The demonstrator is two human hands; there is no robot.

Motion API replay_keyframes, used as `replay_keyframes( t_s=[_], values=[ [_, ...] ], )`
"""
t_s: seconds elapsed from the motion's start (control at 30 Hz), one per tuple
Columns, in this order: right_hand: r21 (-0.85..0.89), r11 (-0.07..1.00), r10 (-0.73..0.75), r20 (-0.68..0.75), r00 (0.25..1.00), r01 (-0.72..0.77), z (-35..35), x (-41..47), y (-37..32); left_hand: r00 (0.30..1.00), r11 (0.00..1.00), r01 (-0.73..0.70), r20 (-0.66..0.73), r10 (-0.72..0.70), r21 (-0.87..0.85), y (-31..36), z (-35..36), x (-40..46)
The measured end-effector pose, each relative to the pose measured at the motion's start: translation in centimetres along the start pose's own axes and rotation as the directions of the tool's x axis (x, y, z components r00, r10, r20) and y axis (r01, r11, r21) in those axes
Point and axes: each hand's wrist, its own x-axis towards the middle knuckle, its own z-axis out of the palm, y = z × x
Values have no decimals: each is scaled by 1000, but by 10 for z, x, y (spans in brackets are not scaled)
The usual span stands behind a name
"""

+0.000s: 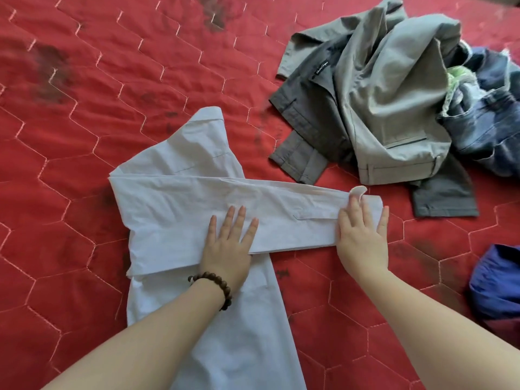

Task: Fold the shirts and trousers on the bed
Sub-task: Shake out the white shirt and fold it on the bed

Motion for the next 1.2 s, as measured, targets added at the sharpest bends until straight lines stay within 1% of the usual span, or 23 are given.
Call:
replay_keyframes(
  t_s=[0.07,0.13,0.2,0.23,0.3,0.37,0.47,0.5,0.57,0.67,0.7,0.73,0.77,0.8,0.83,0.87,0.9,0.93,0.97,1.0,1.07,1.13,1.2],
  values=[
    [65,988,139,-19,990,-138,0,-5,11,1000,1000,-4,13,4,4,7,0,2],
    [190,931,313,22,950,-311,-3,-7,17,999,1000,-10,40,10,18,14,-1,5],
    [334,806,469,145,871,-489,-8,-6,22,998,1000,-24,53,23,19,20,-3,9],
    [384,739,512,214,832,-554,-10,-3,24,998,999,-29,61,29,14,23,-3,10],
    [393,672,561,284,777,-628,-11,3,28,997,999,-34,75,33,14,29,-3,12],
    [395,624,604,303,737,-674,-15,11,32,996,999,-36,77,34,27,34,-2,13],
    [487,426,622,454,638,-762,-14,24,41,996,999,-41,76,40,5,39,-2,16],
    [513,378,611,487,624,-770,-13,27,44,996,999,-47,81,47,6,41,-3,17],
    [577,347,604,466,647,-739,-13,28,48,994,998,-62,94,60,20,44,-4,17],
    [716,329,597,347,723,-616,-27,22,42,993,998,-52,109,53,-20,48,-8,16],
    [761,330,589,296,751,-559,-37,19,35,994,994,-48,92,57,-96,49,-14,15],
    [803,335,577,239,781,-493,-49,15,26,997,972,-38,60,53,-232,50,-20,15],
    [836,349,559,176,810,-423,-62,11,13,1000,896,-14,20,25,-444,52,-31,13],
    [861,369,531,114,840,-350,-74,7,-2,999,727,29,4,-35,-686,55,-43,14],
    [878,390,492,57,869,-279,-85,3,-20,996,459,73,38,-85,-885,57,-57,13],
    [891,404,434,12,901,-206,-94,-3,-40,992,155,100,86,-96,-983,58,-72,12],
    [905,408,349,-29,937,-124,-102,-9,-59,986,-84,117,126,-108,-990,59,-86,12],
    [913,406,236,-77,969,-27,-109,-15,-78,975,-238,124,163,-151,-963,57,-94,12],
    [913,401,108,-126,986,73,-114,-22,-96,950,-333,132,215,-226,-934,51,-101,11],
    [904,393,-20,-171,985,165,-117,-27,-110,907,-380,141,273,-320,-914,43,-103,11],
    [851,431,-200,-234,951,300,-112,-33,-125,810,-422,177,375,-451,-889,18,-99,6],
    [775,531,-270,-230,935,344,-103,-34,-131,766,-507,171,438,-471,-845,-14,-89,-2],
    [705,629,-287,-181,941,327,-91,-32,-134,738,-551,132,452,-500,-824,-45,-77,-9]
  ],
)
